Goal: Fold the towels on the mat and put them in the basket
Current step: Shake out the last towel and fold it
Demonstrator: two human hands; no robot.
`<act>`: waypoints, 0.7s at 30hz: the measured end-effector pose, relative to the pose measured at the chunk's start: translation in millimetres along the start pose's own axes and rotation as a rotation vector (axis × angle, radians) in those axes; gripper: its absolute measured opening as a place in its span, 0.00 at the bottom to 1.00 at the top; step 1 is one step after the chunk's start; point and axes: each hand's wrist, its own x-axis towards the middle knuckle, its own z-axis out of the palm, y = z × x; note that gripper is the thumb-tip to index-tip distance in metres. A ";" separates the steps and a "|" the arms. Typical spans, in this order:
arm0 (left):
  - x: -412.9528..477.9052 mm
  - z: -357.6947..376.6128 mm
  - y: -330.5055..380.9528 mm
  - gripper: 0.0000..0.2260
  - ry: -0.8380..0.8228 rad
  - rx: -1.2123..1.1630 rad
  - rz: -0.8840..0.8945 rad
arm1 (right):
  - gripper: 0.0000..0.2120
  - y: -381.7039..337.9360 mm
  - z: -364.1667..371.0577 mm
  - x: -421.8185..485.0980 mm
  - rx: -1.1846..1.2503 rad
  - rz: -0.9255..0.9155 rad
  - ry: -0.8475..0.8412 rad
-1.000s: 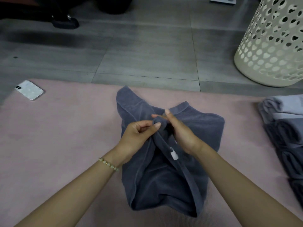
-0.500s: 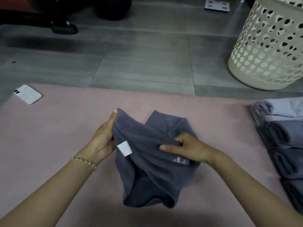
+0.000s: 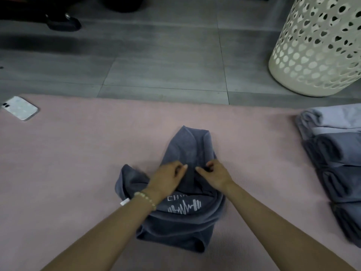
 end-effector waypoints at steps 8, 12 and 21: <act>-0.4 61.7 -2.0 0.14 0.051 -0.043 -0.272 | 0.15 29.2 -8.4 -17.6 0.096 0.027 -0.125; -6.2 53.7 -1.4 0.12 0.123 -0.446 -0.207 | 0.12 35.2 -8.1 -26.2 0.061 -0.009 -0.145; -8.4 4.9 -25.1 0.12 0.118 -1.236 -0.507 | 0.10 55.6 -50.0 -86.6 0.896 0.149 -0.167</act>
